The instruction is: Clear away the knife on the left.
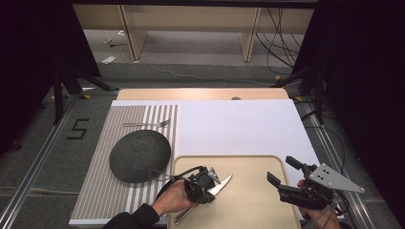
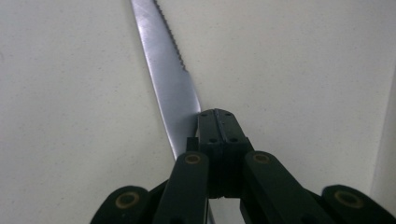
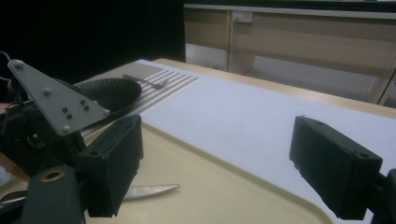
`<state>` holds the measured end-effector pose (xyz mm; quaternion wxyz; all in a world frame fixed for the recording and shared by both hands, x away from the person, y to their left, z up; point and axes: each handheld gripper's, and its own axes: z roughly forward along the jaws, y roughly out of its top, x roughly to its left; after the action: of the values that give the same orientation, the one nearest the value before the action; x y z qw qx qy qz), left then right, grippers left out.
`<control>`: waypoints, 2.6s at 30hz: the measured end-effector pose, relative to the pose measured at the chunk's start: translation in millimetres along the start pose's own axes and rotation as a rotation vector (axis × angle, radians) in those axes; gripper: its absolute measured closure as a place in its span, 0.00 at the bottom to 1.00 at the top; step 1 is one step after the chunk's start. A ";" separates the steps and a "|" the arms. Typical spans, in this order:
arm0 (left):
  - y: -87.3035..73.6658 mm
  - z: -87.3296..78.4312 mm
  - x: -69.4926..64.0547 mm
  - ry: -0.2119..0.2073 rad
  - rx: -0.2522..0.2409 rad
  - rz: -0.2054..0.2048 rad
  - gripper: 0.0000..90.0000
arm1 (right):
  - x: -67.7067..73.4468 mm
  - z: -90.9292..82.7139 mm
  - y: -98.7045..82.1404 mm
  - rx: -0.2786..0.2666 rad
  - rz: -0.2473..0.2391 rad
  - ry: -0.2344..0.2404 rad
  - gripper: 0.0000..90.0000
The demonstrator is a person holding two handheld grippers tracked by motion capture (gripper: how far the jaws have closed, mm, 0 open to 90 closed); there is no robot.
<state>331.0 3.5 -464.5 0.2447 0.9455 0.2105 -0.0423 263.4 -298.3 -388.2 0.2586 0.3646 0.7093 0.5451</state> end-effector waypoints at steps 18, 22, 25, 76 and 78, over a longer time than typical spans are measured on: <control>-3.2 -3.5 5.6 0.044 0.001 -0.022 1.00 | 0.0 -0.5 0.2 -0.001 -0.002 0.000 0.20; -6.7 -6.0 9.0 0.048 0.001 -0.039 1.00 | -0.1 -0.7 0.3 -0.004 -0.003 0.002 0.20; -10.3 -8.6 12.3 0.054 0.002 -0.055 1.00 | 0.0 -0.9 0.4 -0.003 -0.002 0.002 0.20; -66.2 -40.7 31.4 0.069 -0.018 -0.220 0.91 | 0.7 -0.7 0.4 -0.002 -0.005 0.002 0.21; -64.9 -40.7 30.3 0.074 -0.026 -0.216 0.85 | 0.6 -0.5 0.4 -0.002 -0.005 0.002 0.21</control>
<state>330.4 85.8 -463.2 0.2432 0.9150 0.3205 -0.0308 262.7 -298.1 -387.7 0.2597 0.3622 0.7097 0.5457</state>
